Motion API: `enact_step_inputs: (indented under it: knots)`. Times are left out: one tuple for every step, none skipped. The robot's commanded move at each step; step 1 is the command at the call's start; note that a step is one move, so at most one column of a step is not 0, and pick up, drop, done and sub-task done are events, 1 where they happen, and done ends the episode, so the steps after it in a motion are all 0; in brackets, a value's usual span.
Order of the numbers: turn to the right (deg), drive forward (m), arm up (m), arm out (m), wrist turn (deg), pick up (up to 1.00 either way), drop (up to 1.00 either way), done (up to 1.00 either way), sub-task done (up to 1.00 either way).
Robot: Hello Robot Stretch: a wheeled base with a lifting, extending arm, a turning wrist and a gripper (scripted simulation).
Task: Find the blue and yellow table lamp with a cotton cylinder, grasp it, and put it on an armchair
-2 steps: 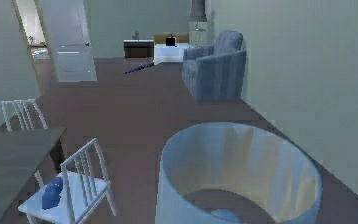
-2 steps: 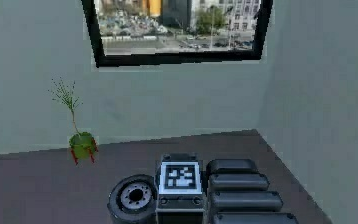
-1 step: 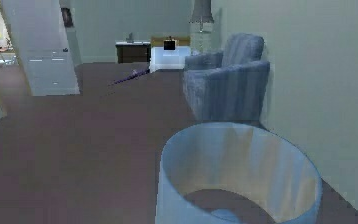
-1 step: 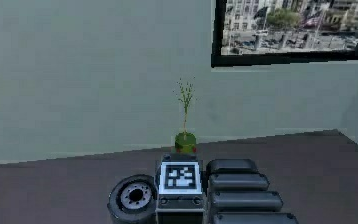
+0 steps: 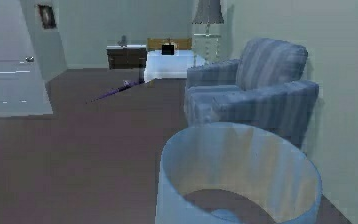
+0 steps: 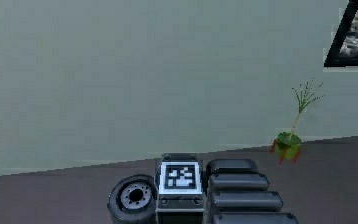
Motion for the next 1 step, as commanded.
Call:
enact_step_inputs:
  knots:
    - [-3.0, 0.0, 0.0, 0.0, 0.0, 0.0, 0.0, 0.0, 0.0]
